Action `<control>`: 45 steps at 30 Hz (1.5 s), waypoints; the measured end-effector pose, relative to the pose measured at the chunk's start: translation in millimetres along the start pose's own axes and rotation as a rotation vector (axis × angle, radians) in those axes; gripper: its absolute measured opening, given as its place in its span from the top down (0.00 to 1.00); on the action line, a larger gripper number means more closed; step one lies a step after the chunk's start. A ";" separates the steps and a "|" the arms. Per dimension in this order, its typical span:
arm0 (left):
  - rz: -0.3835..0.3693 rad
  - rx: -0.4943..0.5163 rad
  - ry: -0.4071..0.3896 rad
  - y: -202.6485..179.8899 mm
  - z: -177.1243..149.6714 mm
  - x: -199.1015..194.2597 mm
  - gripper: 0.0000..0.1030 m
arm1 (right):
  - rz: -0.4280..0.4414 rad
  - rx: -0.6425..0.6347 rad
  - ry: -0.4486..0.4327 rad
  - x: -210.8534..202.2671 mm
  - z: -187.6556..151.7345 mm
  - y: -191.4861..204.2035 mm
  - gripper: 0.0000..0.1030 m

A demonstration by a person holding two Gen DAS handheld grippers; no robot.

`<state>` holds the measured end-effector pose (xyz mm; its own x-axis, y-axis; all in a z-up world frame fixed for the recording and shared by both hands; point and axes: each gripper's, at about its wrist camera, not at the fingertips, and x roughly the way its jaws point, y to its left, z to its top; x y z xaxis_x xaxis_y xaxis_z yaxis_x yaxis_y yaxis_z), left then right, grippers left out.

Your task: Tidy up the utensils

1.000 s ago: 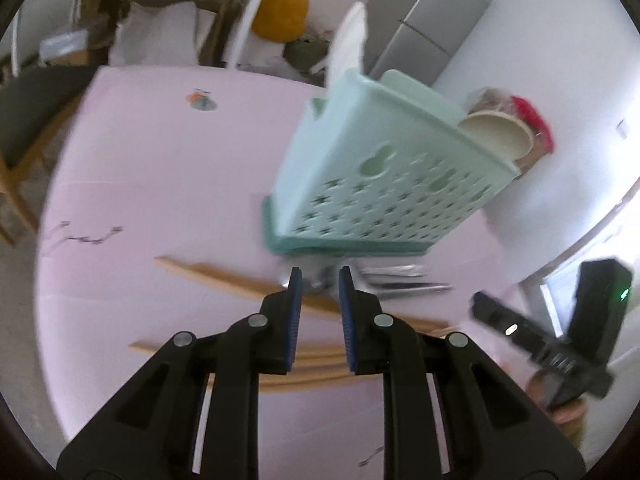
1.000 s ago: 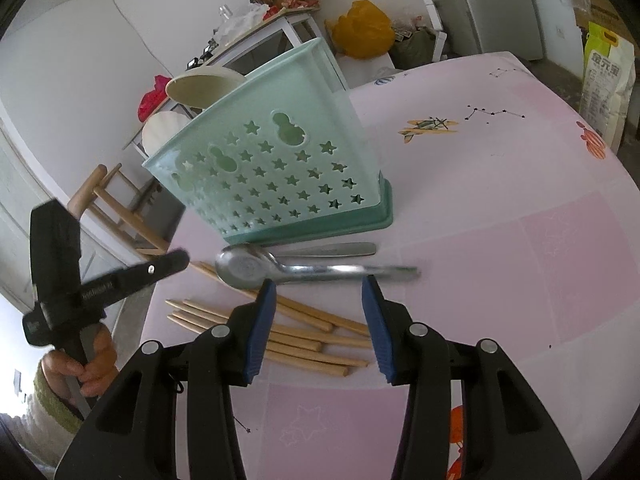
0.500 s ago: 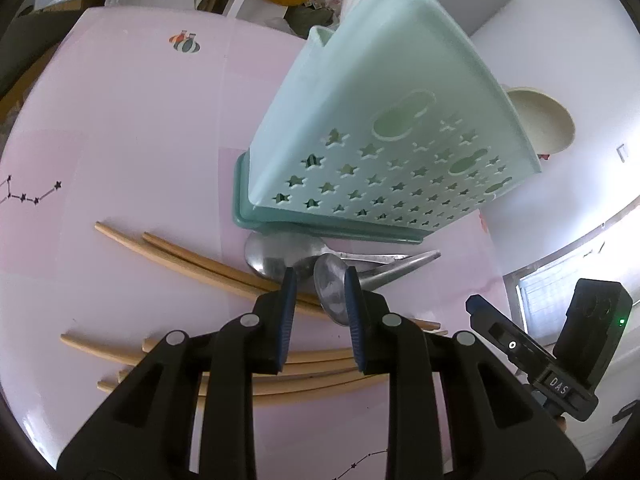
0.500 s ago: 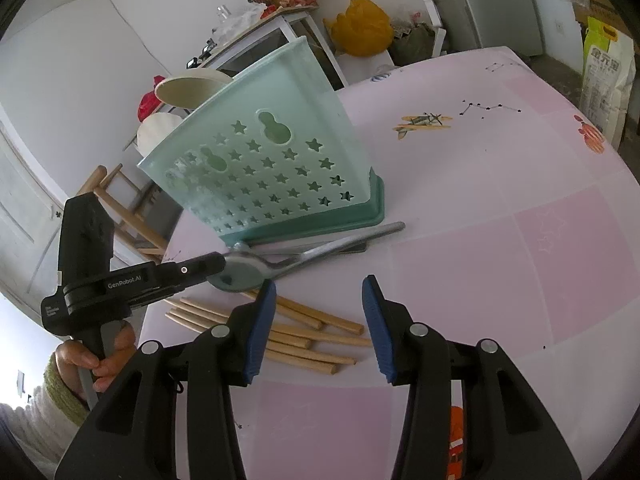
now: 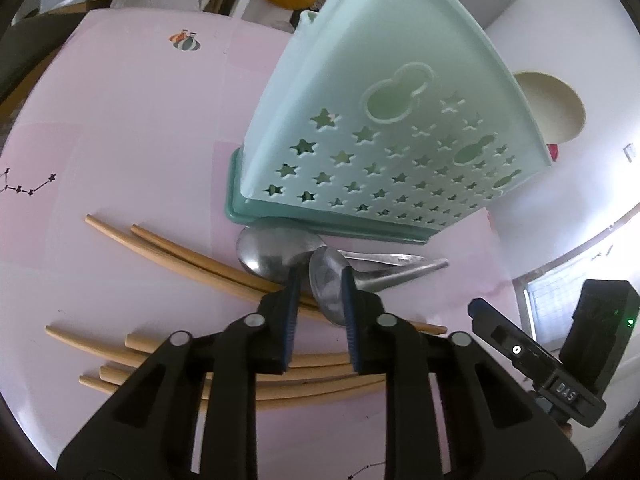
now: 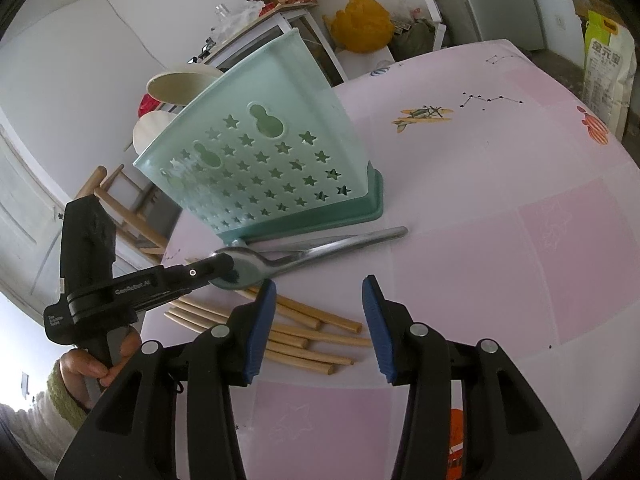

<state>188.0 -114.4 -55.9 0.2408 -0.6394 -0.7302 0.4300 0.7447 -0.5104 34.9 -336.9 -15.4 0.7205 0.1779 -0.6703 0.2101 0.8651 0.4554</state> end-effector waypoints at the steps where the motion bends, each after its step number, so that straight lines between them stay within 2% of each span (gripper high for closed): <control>1: 0.003 -0.010 -0.003 0.5 0.0 0.3 0.87 | 0.000 0.000 -0.001 -0.2 -0.1 0.2 0.57; 3: 0.007 -0.026 -0.008 2.2 -0.5 0.5 0.92 | -0.001 -0.003 -0.004 -0.8 -0.5 0.6 0.57; 6: 0.012 -0.033 -0.022 2.6 -1.1 -0.4 0.94 | 0.002 -0.006 -0.012 -3.4 -1.0 0.0 0.57; 11: -0.019 -0.048 -0.067 1.5 -1.3 -18.1 0.98 | 0.003 -0.023 -0.034 -13.5 1.3 -0.6 0.57; 15: -0.027 -0.065 -0.100 6.0 -4.0 -43.1 0.99 | 0.000 -0.111 -0.065 -25.3 8.0 9.9 0.57; 18: 0.009 -0.078 -0.109 16.8 -10.0 -63.5 0.99 | -0.013 -0.214 -0.058 -25.0 14.9 23.2 0.57; 22: 0.061 -0.130 -0.117 40.0 -19.4 -87.6 0.99 | -0.011 -0.347 -0.032 -12.9 22.5 44.7 0.57; 29: 0.110 -0.194 -0.165 72.8 -30.8 -118.1 0.99 | -0.037 -0.572 0.056 35.9 30.9 84.5 0.58; 31: 0.124 -0.194 -0.169 74.0 -33.7 -119.1 0.99 | -0.042 -0.628 0.097 52.7 31.3 93.9 0.61; 38: 0.203 -0.169 -0.179 79.8 -35.5 -124.1 0.98 | -0.055 -0.742 0.209 90.3 29.8 107.4 0.69; 45: 0.217 -0.202 -0.191 96.1 -39.5 -132.7 0.97 | -0.079 -0.780 0.249 103.8 28.6 111.1 0.72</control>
<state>163.0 49.5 -26.0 0.4739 -0.4725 -0.7431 0.1747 0.8775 -0.4466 151.8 -235.7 -17.6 0.5356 0.1224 -0.8355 -0.3317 0.9404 -0.0748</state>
